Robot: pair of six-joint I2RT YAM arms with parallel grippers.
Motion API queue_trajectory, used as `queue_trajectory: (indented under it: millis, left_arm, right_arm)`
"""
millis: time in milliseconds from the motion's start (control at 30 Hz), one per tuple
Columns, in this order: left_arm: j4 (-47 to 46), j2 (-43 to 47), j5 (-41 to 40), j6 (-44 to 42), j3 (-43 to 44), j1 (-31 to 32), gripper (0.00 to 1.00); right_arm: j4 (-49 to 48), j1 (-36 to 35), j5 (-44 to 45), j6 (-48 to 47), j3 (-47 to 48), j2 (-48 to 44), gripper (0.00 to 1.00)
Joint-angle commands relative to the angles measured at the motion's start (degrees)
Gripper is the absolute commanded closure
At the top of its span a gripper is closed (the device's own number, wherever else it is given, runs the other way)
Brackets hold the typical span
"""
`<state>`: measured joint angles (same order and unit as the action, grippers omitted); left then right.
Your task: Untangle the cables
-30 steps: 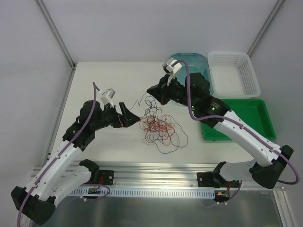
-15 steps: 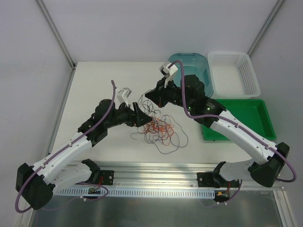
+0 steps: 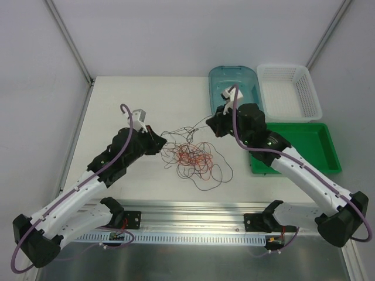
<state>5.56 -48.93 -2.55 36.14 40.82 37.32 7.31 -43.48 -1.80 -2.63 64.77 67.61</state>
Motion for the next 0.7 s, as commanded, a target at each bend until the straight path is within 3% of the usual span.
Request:
queue_trajectory:
  millis: [0, 133, 333, 533, 667]
  left_arm:
    - [13.84, 2.78, -17.2, -2.22, 6.54, -3.55, 1.0]
    - [20.97, 3.84, -16.71, -3.18, 11.9, -12.6, 1.0]
    - [27.83, 1.82, -20.29, -5.64, 20.86, -21.84, 1.0]
    - [28.36, -1.17, -16.97, -6.6, 31.66, -22.82, 1.0]
    - [28.28, -2.57, -16.09, -8.45, 40.55, -22.73, 1.0]
  right_arm:
    - [1.38, 6.12, 8.48, 3.85, -2.88, -7.66, 0.99]
    - [7.0, 14.54, 9.36, 5.01, -2.11, -10.66, 0.99]
    - [9.82, 18.61, 3.66, 5.45, -2.02, -12.86, 0.99]
    - [12.99, 18.26, -7.14, 6.06, -2.63, -8.74, 0.99]
    - [13.61, 15.72, -8.13, 6.5, -7.01, -5.66, 0.99]
